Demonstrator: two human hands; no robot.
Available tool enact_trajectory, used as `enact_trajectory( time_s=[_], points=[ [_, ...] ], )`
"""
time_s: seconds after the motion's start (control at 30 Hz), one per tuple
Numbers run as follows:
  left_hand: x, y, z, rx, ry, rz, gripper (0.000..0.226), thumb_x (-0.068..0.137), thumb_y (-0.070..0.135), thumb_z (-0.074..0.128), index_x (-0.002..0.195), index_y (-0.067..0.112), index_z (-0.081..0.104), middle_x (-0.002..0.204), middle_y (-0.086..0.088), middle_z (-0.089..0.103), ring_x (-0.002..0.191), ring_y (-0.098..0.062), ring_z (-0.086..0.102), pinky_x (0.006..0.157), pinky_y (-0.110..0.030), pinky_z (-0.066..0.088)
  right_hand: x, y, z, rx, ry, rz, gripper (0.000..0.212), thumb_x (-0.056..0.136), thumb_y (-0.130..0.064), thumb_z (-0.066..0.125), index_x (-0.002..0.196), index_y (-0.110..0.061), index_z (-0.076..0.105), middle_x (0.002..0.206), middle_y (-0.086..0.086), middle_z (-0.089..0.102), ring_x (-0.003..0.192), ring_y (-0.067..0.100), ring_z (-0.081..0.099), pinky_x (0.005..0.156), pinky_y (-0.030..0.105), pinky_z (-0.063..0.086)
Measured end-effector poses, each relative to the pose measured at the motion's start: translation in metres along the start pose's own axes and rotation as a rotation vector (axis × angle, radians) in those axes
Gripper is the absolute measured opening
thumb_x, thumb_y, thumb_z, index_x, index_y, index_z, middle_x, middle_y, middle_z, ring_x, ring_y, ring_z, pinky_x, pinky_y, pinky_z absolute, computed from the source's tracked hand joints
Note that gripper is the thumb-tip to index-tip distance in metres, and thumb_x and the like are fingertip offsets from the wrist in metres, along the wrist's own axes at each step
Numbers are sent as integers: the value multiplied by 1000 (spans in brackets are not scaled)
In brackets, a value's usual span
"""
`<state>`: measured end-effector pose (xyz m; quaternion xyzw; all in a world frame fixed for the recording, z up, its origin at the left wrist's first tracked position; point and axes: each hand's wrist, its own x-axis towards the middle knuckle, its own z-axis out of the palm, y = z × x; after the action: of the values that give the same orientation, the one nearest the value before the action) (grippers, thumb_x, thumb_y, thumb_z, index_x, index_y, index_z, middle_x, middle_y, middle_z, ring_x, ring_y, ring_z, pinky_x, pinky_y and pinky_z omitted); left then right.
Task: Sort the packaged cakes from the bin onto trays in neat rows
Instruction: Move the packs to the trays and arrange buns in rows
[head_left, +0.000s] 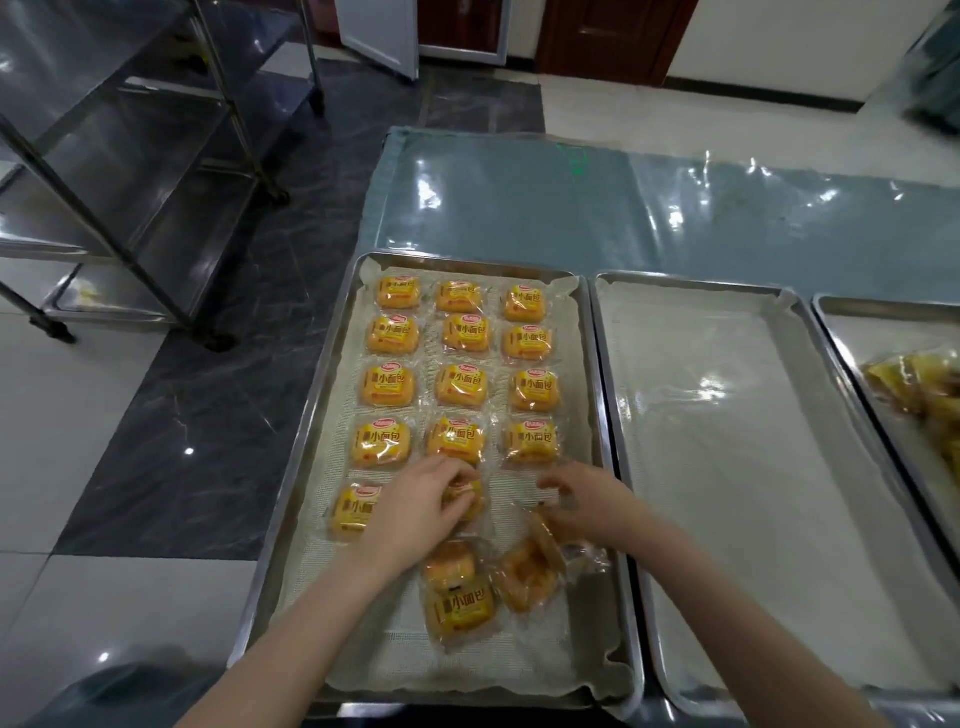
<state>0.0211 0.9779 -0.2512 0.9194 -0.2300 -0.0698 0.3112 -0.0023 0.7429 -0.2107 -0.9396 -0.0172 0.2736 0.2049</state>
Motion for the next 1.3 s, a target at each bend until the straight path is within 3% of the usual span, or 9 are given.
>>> enact_trajectory(
  time_s=[0.13, 0.27, 0.33, 0.43, 0.53, 0.63, 0.8, 1.03, 1.3],
  points=[
    [17, 26, 9, -110, -213, -8, 29, 91, 33, 62, 120, 27, 60, 112, 14, 63, 99, 1, 57, 92, -20, 48, -5, 5, 16, -138, -74, 11, 37, 80, -52, 64, 102, -23, 62, 101, -5, 58, 90, 14, 57, 83, 33, 54],
    [21, 38, 17, -194, -293, -57, 31, 93, 30, 60, 123, 26, 58, 110, 12, 63, 98, 0, 57, 92, -20, 49, -8, 9, 22, -71, -21, -18, 46, 73, -46, 71, 111, -22, 62, 106, -5, 56, 94, 12, 55, 86, 31, 52],
    [20, 39, 18, -269, -270, -86, 29, 92, 29, 61, 121, 28, 59, 108, 16, 61, 99, 1, 56, 89, -19, 48, -11, 11, 20, 146, 72, -5, 48, 77, -41, 72, 122, -24, 61, 117, -8, 52, 103, 9, 55, 88, 25, 52],
    [21, 39, 17, -454, -253, -171, 27, 86, 26, 69, 109, 35, 59, 112, 20, 59, 108, 1, 54, 92, -24, 47, -18, 5, 8, 618, 118, 64, 44, 83, -46, 68, 125, -32, 61, 119, -15, 38, 104, 1, 50, 71, 11, 49],
    [23, 39, 15, -580, -254, -225, 32, 80, 18, 76, 103, 29, 57, 109, 12, 64, 108, -5, 58, 92, -30, 51, -14, 3, 6, 727, 38, -18, 31, 88, -43, 64, 119, -39, 64, 115, -11, 61, 105, 8, 60, 84, 23, 53],
    [24, 38, 18, -520, -184, -255, 27, 79, 23, 76, 94, 25, 54, 93, 6, 65, 88, -12, 64, 80, -34, 55, -9, 5, 12, 801, 125, 41, 34, 90, -30, 63, 124, -36, 62, 110, -8, 68, 102, 9, 65, 90, 31, 55],
    [21, 34, 24, -388, -16, -320, 23, 85, 40, 69, 92, 27, 51, 88, 9, 63, 83, -7, 61, 73, -27, 52, -10, 11, 24, 774, 308, 91, 49, 79, -28, 77, 123, -33, 56, 119, -7, 59, 100, 6, 63, 72, 18, 56],
    [17, 36, 25, -277, -21, -264, 19, 88, 31, 67, 104, 21, 63, 99, 11, 63, 86, -6, 61, 74, -18, 48, -13, 13, 39, 684, 435, 81, 55, 81, -11, 74, 128, -32, 54, 125, -7, 45, 100, 3, 60, 77, 7, 49],
    [15, 41, 34, -73, -80, -185, 32, 81, 26, 75, 111, 25, 64, 105, 10, 67, 94, -5, 63, 86, -26, 56, -10, 14, 55, 448, 508, 139, 36, 87, -7, 65, 121, -18, 62, 118, -6, 53, 104, 10, 58, 97, 30, 51]
  ],
)
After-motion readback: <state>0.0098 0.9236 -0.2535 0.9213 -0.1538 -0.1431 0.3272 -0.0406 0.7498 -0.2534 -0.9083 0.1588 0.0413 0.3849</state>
